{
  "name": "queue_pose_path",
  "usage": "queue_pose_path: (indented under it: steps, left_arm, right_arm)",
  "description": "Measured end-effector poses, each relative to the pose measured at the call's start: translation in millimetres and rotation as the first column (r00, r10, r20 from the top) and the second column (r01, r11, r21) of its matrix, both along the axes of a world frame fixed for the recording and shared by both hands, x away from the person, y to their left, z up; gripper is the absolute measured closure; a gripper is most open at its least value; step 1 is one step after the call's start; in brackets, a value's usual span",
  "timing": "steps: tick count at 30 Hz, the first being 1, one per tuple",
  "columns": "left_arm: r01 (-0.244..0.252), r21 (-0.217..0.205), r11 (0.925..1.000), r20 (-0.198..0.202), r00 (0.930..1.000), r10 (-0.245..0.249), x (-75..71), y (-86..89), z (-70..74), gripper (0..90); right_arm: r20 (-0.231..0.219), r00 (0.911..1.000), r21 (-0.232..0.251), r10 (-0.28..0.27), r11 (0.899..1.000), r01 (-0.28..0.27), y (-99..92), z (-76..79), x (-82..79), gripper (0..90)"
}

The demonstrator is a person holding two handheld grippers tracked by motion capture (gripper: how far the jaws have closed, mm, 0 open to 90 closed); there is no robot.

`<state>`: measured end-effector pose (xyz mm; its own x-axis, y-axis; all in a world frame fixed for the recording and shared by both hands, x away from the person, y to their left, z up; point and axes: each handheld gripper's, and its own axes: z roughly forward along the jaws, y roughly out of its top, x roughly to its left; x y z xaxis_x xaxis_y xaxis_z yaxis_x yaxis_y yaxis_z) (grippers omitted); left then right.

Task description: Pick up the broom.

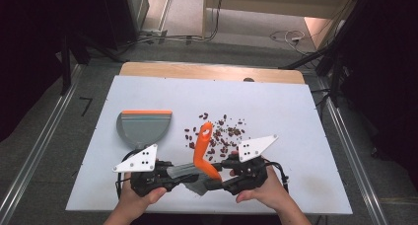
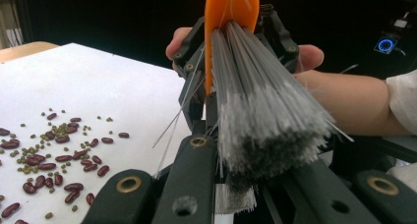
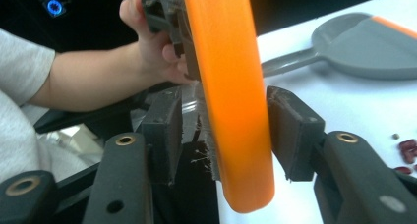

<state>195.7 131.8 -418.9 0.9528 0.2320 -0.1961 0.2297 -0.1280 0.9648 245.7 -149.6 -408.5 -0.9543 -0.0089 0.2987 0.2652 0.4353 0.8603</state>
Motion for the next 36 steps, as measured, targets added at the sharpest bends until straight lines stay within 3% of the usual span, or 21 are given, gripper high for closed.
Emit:
queue_pose_path:
  steps: [9, 15, 19, 21, 25, 30, 33, 36]
  left_arm:
    - [0.052, -0.008, 0.9986, -0.031, 0.9981, -0.053, 1.8, -2.2, -2.5, 86.7]
    - [0.059, -0.011, 0.9982, -0.049, 0.9970, -0.060, 5.1, 0.9, -5.4, 86.6]
    - [0.056, -0.030, 0.9980, -0.078, 0.9952, -0.058, 9.4, 4.2, -10.9, 83.2]
    - [0.013, -0.032, 0.9994, -0.080, 0.9966, -0.016, 9.9, 4.6, -12.9, 74.9]
    - [-0.081, -0.040, 0.9959, -0.079, 0.9939, 0.078, 12.5, 14.2, -14.7, 40.1]
    - [-0.179, -0.021, 0.9836, -0.073, 0.9814, 0.177, 12.8, 23.1, -15.1, 12.8]
    - [-0.202, -0.013, 0.9793, -0.068, 0.9774, 0.200, 12.7, 26.5, -16.4, 1.2]
    - [-0.215, -0.023, 0.9763, -0.058, 0.9752, 0.214, 12.4, 30.9, -18.0, 0.4]
  right_arm:
    - [-0.025, 0.9990, -0.037, 0.037, 0.999, -0.038, 5.1, -3.8, -1.0, 62.3]
    - [-0.029, 0.9986, -0.050, 0.045, 0.998, -0.047, 8.1, -5.2, -2.6, 67.5]
    - [-0.027, 0.9996, -0.079, 0.007, 0.997, -0.009, 11.5, -5.5, -5.1, 68.4]
    - [-0.017, 0.9996, -0.094, -0.022, 0.995, 0.020, 12.7, -5.1, -6.4, 68.6]
    - [-0.010, 0.9947, -0.118, -0.103, 0.988, 0.101, 11.4, -5.8, -3.8, 68.7]
    - [0.010, 0.9824, -0.121, -0.186, 0.975, 0.186, 1.3, -5.6, 2.6, 68.7]
    - [0.028, 0.9731, -0.120, -0.229, 0.966, 0.230, -4.6, -2.3, 5.0, 68.7]
    - [0.054, 0.9586, -0.136, -0.279, 0.949, 0.284, -10.4, 0.7, 7.7, 68.6]
